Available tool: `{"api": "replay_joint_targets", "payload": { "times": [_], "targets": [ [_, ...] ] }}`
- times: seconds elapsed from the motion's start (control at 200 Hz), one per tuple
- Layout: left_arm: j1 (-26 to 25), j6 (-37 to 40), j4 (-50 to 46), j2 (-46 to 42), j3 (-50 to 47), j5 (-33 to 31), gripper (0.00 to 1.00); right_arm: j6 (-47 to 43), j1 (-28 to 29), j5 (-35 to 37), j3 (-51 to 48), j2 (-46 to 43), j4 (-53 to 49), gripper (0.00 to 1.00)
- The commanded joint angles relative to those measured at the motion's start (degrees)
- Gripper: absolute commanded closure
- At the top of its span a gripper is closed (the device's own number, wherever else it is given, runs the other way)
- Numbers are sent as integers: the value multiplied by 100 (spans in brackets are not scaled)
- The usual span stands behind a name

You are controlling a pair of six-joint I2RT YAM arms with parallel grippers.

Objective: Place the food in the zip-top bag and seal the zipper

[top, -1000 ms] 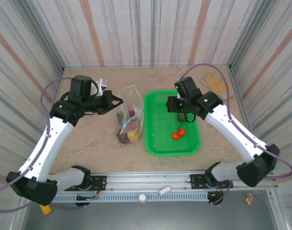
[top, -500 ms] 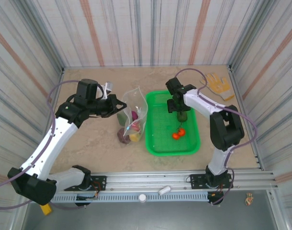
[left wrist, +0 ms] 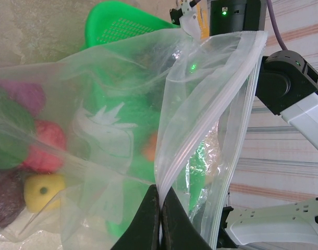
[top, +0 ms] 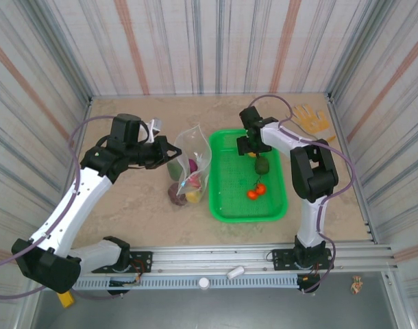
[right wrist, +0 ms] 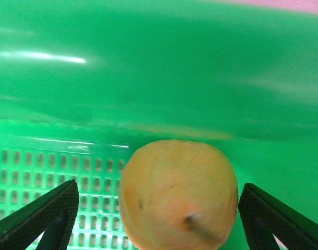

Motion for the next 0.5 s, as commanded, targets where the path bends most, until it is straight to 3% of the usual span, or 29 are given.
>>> {"api": "replay_joint_targets", "payload": {
  "times": [0.0, 0.496],
  "targets": [
    [-25, -4, 25, 22, -53, 31, 100, -139, 6, -271, 197, 170, 141, 20],
    [-43, -12, -1, -8, -34, -9, 100, 112, -24, -264, 352, 142, -255, 54]
  ]
}}
